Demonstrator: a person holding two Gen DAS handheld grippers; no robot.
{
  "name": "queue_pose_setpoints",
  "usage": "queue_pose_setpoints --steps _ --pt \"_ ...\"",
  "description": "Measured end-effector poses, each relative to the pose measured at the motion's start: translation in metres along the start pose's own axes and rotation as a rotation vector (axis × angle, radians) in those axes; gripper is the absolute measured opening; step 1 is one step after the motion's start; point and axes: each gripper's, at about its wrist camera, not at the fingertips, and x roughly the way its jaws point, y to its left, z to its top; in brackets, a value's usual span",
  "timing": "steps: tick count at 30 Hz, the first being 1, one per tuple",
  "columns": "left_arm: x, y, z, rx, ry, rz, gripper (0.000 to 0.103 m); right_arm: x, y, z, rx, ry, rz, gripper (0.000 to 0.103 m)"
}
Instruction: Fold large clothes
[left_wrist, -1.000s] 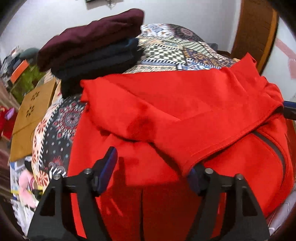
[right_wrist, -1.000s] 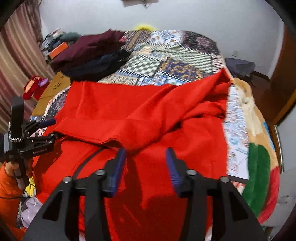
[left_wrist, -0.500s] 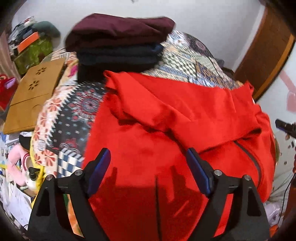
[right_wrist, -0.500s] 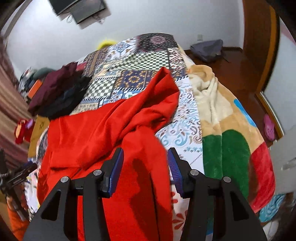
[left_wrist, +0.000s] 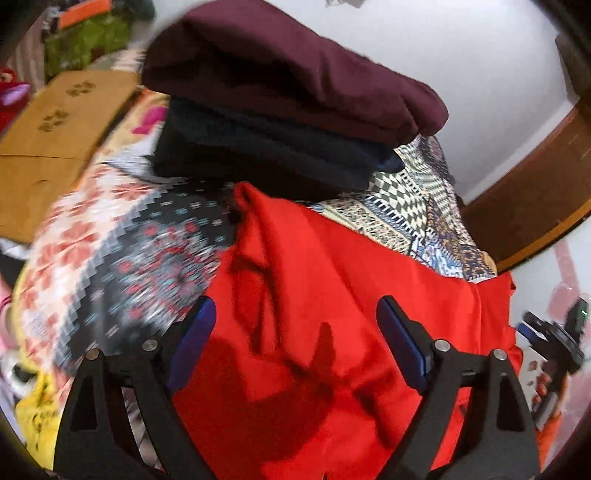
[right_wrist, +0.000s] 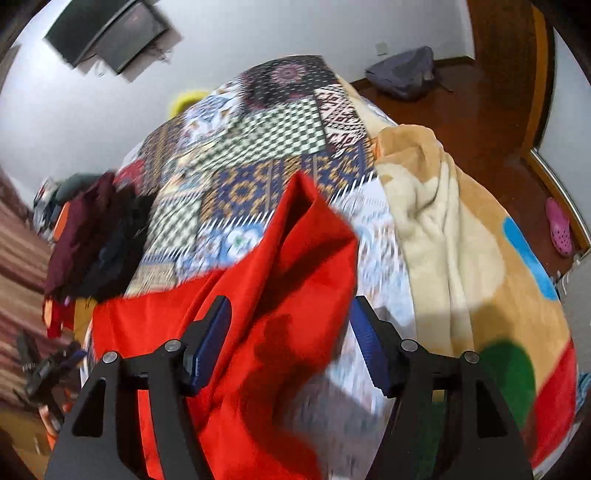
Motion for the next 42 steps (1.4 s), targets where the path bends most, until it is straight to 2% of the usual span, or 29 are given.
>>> queue_pose_setpoints --steps 2,4,6,8,10,11,12,13,14,15,16,18,19,23,27,31,34,37,42 --pt "0.02 0.003 0.01 -0.001 0.028 0.013 0.089 0.015 -0.007 0.014 0.037 0.016 -0.035 0.063" --pt "0.039 0.007 0.018 -0.012 0.055 0.026 0.089 0.028 -0.011 0.026 0.066 0.041 -0.025 0.063" --pt "0.057 0.013 0.024 -0.03 0.096 0.007 0.089 0.04 -0.014 0.034 0.077 0.073 0.007 0.063" --pt "0.072 0.015 0.027 -0.044 0.129 -0.027 0.088 0.05 -0.013 0.036 0.076 0.066 0.015 0.063" --pt "0.079 0.013 0.028 -0.035 0.127 -0.046 0.088 0.059 -0.011 0.037 0.072 0.065 0.006 0.062" --pt "0.082 0.01 0.028 -0.024 0.123 -0.037 0.088 0.062 -0.011 0.035 0.07 0.061 0.007 0.057" --pt "0.081 0.005 0.027 -0.014 0.114 -0.025 0.083 0.062 -0.011 0.033 0.066 0.049 -0.001 0.042" --pt "0.081 0.001 0.026 0.005 0.101 -0.011 0.07 0.062 -0.011 0.034 0.06 0.048 -0.004 0.034" --pt "0.081 -0.002 0.026 0.026 0.095 0.002 0.062 0.063 -0.012 0.033 0.058 0.058 0.006 0.022" --pt "0.08 -0.003 0.026 0.044 0.089 0.006 0.044 0.063 -0.014 0.035 0.063 0.067 0.022 0.015" --pt "0.075 -0.006 0.025 0.069 0.071 0.011 0.029 0.064 -0.015 0.037 0.062 0.076 0.042 0.01" --pt "0.065 -0.01 0.024 0.09 0.047 0.004 0.018 0.059 -0.009 0.04 0.026 0.068 0.047 0.009" --pt "0.057 -0.012 0.024 0.097 0.025 0.003 0.016 0.055 -0.003 0.042 -0.007 0.056 0.038 0.009" --pt "0.028 -0.018 0.028 0.096 -0.049 0.033 0.014 0.043 0.024 0.058 -0.066 0.015 0.078 0.008" --pt "0.003 -0.015 0.037 0.072 -0.11 0.036 0.014 0.029 0.07 0.076 -0.161 -0.05 0.106 0.008" --pt "-0.005 -0.008 0.046 0.075 -0.135 0.11 0.014 0.038 0.105 0.079 -0.256 -0.084 0.073 0.008" --pt "0.002 0.012 0.051 0.034 -0.122 0.138 0.014 0.057 0.109 0.077 -0.269 -0.064 0.045 0.008" --pt "0.019 0.033 0.056 -0.001 -0.072 0.145 0.014 0.08 0.1 0.074 -0.263 -0.03 -0.019 0.008" --pt "0.05 0.036 0.052 0.004 -0.02 0.174 0.021 0.104 0.067 0.07 -0.22 0.01 -0.113 0.008"
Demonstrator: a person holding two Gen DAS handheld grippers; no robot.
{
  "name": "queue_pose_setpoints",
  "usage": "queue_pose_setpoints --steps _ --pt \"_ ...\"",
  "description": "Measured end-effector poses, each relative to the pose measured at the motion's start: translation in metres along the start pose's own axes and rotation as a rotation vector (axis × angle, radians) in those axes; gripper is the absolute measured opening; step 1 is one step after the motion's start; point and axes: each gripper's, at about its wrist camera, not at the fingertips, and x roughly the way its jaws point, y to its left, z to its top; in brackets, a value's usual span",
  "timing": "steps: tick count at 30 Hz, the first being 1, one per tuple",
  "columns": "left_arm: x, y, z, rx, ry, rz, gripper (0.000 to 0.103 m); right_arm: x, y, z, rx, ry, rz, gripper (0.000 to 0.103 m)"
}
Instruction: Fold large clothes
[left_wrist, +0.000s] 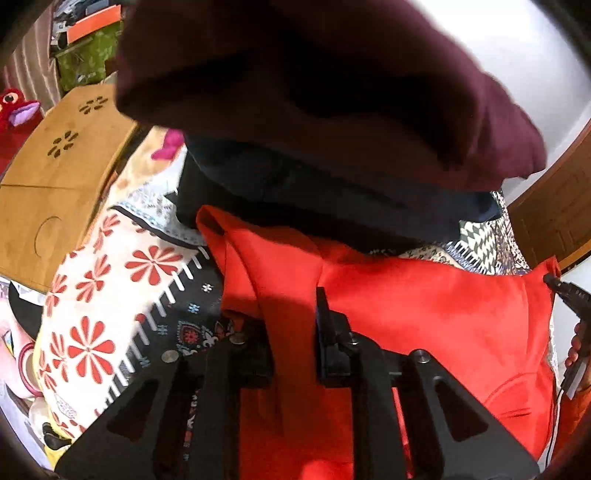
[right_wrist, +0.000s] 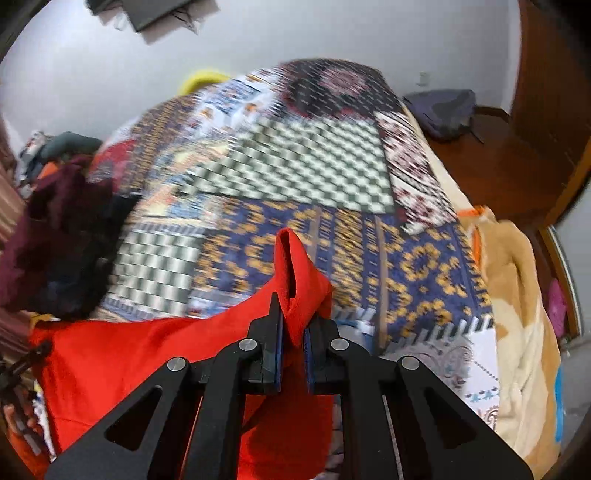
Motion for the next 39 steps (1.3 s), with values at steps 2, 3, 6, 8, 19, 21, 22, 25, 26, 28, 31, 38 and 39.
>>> queue_pose_setpoints --steps 2,3,6,8,19,21,22,25,26,28,31,38,39 --pt "0.004 -0.001 -0.001 0.0 0.018 0.0 0.027 0.007 -0.009 -0.003 0.015 0.023 -0.021 0.008" --pt "0.006 -0.001 -0.002 0.0 0.027 0.005 0.032 0.009 -0.012 -0.004 0.023 0.034 -0.028 0.008" --pt "0.008 -0.006 -0.004 0.023 0.053 0.037 0.034 0.011 -0.017 -0.008 0.044 0.065 -0.03 0.008" --pt "0.004 -0.011 -0.005 0.053 0.056 0.069 0.035 0.005 -0.017 -0.009 0.066 0.057 -0.02 0.01" --pt "-0.066 -0.012 -0.012 0.067 -0.031 0.105 0.04 -0.089 0.002 -0.019 -0.024 -0.049 -0.009 0.02" --pt "-0.083 -0.01 -0.015 0.07 -0.054 0.104 0.042 -0.111 0.006 -0.023 -0.035 -0.085 0.006 0.028" --pt "-0.094 -0.01 -0.017 0.074 -0.069 0.104 0.043 -0.122 0.008 -0.026 -0.048 -0.108 0.008 0.031" --pt "-0.122 -0.015 -0.026 0.091 -0.104 0.113 0.051 -0.154 0.018 -0.036 -0.106 -0.169 0.004 0.045" --pt "-0.134 -0.016 -0.031 0.103 -0.119 0.115 0.052 -0.162 0.021 -0.04 -0.125 -0.181 0.007 0.047" --pt "-0.152 -0.019 -0.039 0.122 -0.141 0.115 0.06 -0.177 0.028 -0.048 -0.161 -0.202 0.012 0.056" --pt "-0.177 -0.021 -0.054 0.138 -0.177 0.133 0.072 -0.2 0.036 -0.067 -0.234 -0.218 0.005 0.074" --pt "-0.208 -0.006 -0.097 0.163 -0.198 0.155 0.088 -0.219 0.033 -0.119 -0.331 -0.198 0.01 0.081" --pt "-0.207 -0.003 -0.103 0.162 -0.189 0.152 0.09 -0.217 0.031 -0.125 -0.328 -0.186 0.007 0.081"
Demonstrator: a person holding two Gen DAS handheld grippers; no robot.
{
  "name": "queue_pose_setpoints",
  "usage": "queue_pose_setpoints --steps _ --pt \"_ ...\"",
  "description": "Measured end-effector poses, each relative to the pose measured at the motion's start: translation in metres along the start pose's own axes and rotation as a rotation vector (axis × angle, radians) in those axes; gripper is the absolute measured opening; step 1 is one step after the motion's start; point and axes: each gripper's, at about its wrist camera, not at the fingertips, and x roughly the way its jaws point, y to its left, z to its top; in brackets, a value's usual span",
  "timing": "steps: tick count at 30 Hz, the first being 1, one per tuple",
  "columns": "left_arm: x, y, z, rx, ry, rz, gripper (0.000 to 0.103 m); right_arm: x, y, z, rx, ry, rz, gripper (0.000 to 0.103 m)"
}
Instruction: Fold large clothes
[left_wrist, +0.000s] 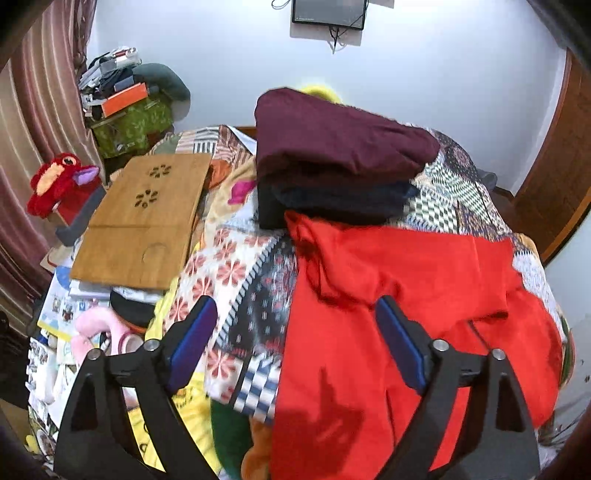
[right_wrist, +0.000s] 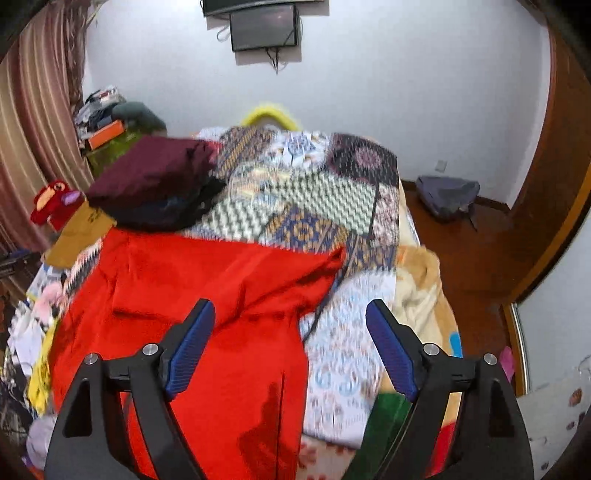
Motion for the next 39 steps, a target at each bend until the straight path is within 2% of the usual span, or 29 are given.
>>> queue_pose_setpoints --steps 4,11,15,19,22,24,29,31,32,33,34,35,37,39 --pt "0.013 0.012 -0.039 -0.035 0.091 -0.031 0.09 0.011 -0.007 -0.032 0.059 0.072 0.022 0.081" --pt "0.053 0.029 -0.099 -0.111 0.271 -0.074 0.09 0.037 -0.031 -0.081 0.258 0.205 0.098 0.081" --pt "0.06 0.031 -0.12 -0.147 0.313 -0.108 0.09 0.043 -0.038 -0.099 0.322 0.237 0.124 0.081" --pt "0.072 0.027 -0.134 -0.204 0.352 -0.19 0.09 0.055 -0.039 -0.106 0.367 0.254 0.188 0.082" --pt "0.08 0.02 -0.139 -0.221 0.367 -0.227 0.09 0.058 -0.035 -0.107 0.361 0.246 0.173 0.083" --pt "0.08 0.016 -0.141 -0.214 0.363 -0.227 0.088 0.056 -0.032 -0.107 0.353 0.235 0.155 0.081" --pt "0.071 0.011 -0.135 -0.197 0.314 -0.214 0.065 0.048 -0.024 -0.115 0.273 0.221 0.079 0.06" --pt "0.068 0.013 -0.134 -0.198 0.308 -0.204 0.049 0.045 -0.019 -0.118 0.247 0.225 0.074 0.053" --pt "0.065 0.015 -0.135 -0.195 0.303 -0.197 0.044 0.043 -0.014 -0.12 0.225 0.226 0.073 0.051" --pt "0.065 0.016 -0.136 -0.191 0.298 -0.193 0.036 0.041 -0.009 -0.122 0.196 0.224 0.07 0.045" --pt "0.062 0.018 -0.136 -0.189 0.29 -0.188 0.027 0.04 -0.004 -0.122 0.169 0.22 0.066 0.033" --pt "0.06 0.021 -0.136 -0.192 0.283 -0.187 0.024 0.039 0.001 -0.123 0.142 0.214 0.076 0.025" --pt "0.056 0.024 -0.136 -0.206 0.275 -0.185 0.006 0.04 0.006 -0.122 0.134 0.209 0.089 0.019" --pt "0.049 0.026 -0.136 -0.197 0.262 -0.167 0.006 0.04 0.007 -0.118 0.139 0.197 0.104 0.015"
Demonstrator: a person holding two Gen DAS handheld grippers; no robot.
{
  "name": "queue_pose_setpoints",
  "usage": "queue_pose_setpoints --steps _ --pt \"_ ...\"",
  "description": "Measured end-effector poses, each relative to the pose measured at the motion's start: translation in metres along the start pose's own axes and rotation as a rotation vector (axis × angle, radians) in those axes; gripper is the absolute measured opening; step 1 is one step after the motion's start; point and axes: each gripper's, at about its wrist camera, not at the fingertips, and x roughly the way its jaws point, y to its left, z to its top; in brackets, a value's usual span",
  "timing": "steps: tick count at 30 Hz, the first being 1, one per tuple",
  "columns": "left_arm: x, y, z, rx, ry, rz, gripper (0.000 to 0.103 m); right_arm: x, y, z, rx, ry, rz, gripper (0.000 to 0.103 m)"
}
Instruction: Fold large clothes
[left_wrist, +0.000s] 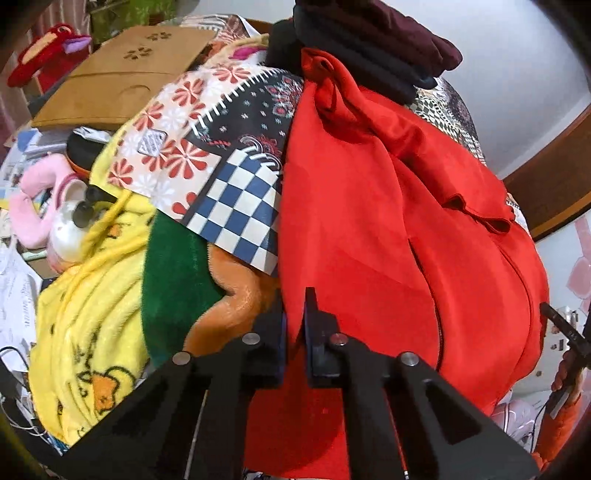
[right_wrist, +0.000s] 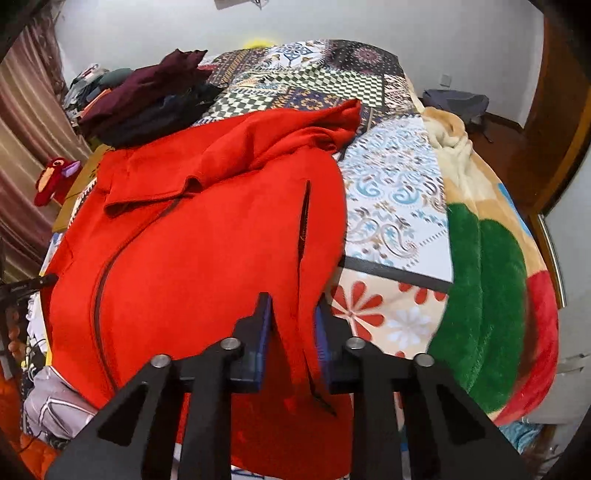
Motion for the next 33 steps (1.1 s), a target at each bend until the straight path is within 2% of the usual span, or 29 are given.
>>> queue_pose_setpoints --steps 2,5,8,11,14,18,21,26,30,33 --pt "-0.01 -0.004 0.0 0.033 -0.024 0.022 0.005 -0.001 -0.002 0.006 0.024 -0.005 0.05 0.013" --pt "-0.025 -0.016 0.005 0.062 -0.072 0.017 0.003 -0.006 0.001 0.015 0.039 -0.024 0.122 0.012" --pt "-0.036 -0.029 0.019 0.082 -0.123 0.018 0.003 -0.013 0.011 0.027 0.006 -0.064 0.124 0.012" --pt "-0.041 -0.038 0.038 0.092 -0.142 -0.024 0.002 -0.018 0.016 0.041 0.008 -0.092 0.159 0.012" --pt "-0.049 -0.051 0.064 0.108 -0.186 -0.055 0.002 -0.023 0.016 0.059 0.015 -0.137 0.156 0.011" --pt "-0.054 -0.057 0.104 0.073 -0.244 -0.107 0.002 -0.024 0.006 0.086 0.053 -0.198 0.117 0.011" --pt "-0.042 -0.048 0.133 0.021 -0.272 -0.072 0.002 -0.013 -0.006 0.101 0.095 -0.206 0.086 0.011" --pt "0.002 -0.023 0.165 -0.082 -0.238 -0.005 0.002 0.024 -0.022 0.119 0.132 -0.154 0.027 0.011" --pt "0.051 -0.01 0.168 -0.11 -0.135 0.045 0.003 0.053 -0.026 0.121 0.147 -0.093 0.003 0.013" --pt "0.073 -0.004 0.16 -0.111 -0.065 0.068 0.014 0.055 -0.028 0.118 0.144 -0.08 -0.008 0.02"
